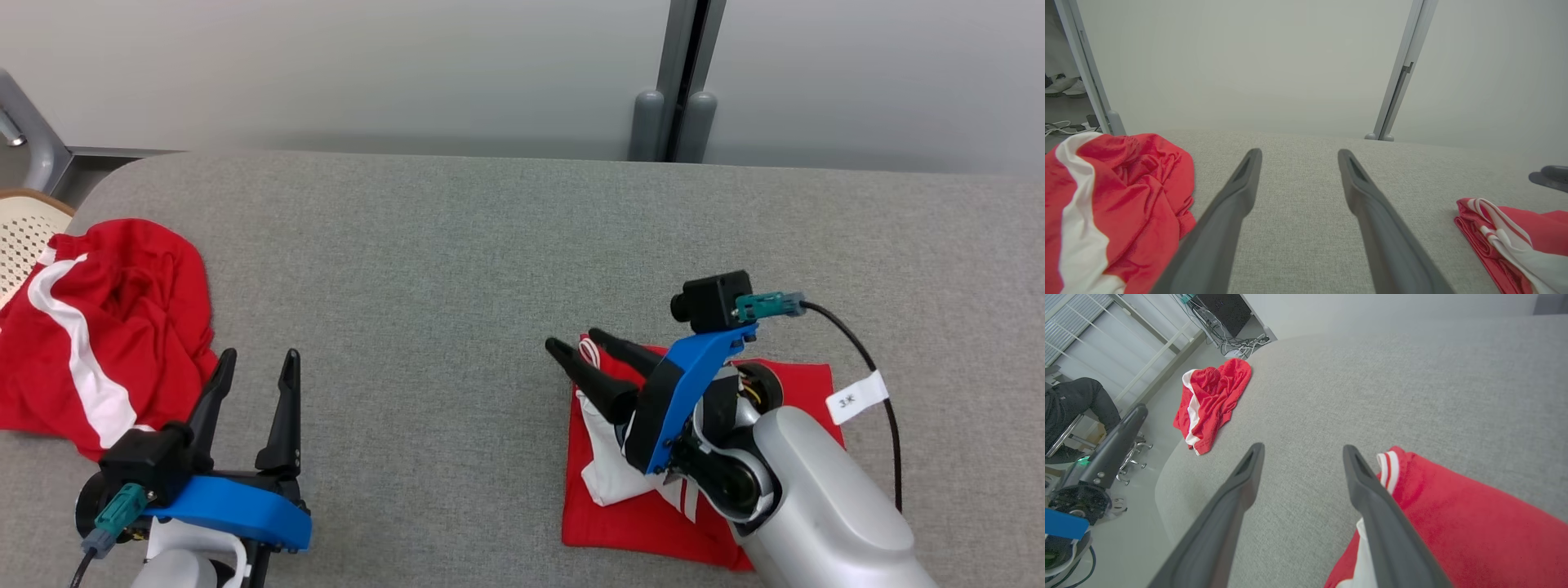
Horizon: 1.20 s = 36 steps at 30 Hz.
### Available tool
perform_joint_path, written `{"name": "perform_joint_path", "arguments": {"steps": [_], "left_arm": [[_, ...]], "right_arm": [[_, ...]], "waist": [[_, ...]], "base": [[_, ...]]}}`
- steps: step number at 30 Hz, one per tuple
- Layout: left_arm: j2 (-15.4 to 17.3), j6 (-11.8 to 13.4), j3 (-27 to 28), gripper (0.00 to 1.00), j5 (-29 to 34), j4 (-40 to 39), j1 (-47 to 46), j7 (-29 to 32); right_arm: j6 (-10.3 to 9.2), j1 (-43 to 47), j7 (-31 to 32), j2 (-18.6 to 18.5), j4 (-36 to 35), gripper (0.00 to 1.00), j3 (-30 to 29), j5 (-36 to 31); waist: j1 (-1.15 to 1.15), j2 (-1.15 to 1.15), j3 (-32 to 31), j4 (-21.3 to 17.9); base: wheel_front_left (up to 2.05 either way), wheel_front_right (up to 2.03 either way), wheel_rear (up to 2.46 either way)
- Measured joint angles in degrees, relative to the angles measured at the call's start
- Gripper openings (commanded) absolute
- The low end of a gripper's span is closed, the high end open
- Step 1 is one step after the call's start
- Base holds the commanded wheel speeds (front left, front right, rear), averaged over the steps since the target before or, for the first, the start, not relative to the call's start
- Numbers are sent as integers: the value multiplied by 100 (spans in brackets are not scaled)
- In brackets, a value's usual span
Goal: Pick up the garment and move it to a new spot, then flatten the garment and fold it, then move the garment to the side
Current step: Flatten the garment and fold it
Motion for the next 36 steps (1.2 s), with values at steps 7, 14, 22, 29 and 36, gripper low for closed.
{"name": "perform_joint_path", "arguments": {"steps": [7,14,22,29,36], "left_arm": [[82,57,66,100,-41,-56,84,-18],[132,108,80,100,-59,-154,174,-18],[174,138,59,100,-100,-236,264,8],[191,190,69,100,-129,-339,346,13],[115,245,76,100,-136,-419,581,-69]], "right_arm": [[0,42,-345,-14,-576,100,-1068,-846],[0,1026,-236,-256,-1391,100,-2405,-2458],[0,2135,-164,-149,-2080,100,-2885,-3306],[1,2666,-1034,-30,-2428,100,-3150,-3292],[0,2986,-1925,-13,-2418,100,-3257,-3161]], "waist": [[0,0,-67,-112],[0,0,-136,-207],[0,0,-157,-359],[0,0,-281,-431],[0,0,-466,-478]], "base": [[0,0,0],[0,0,0],[0,0,0],[0,0,0],[0,0,0]]}}
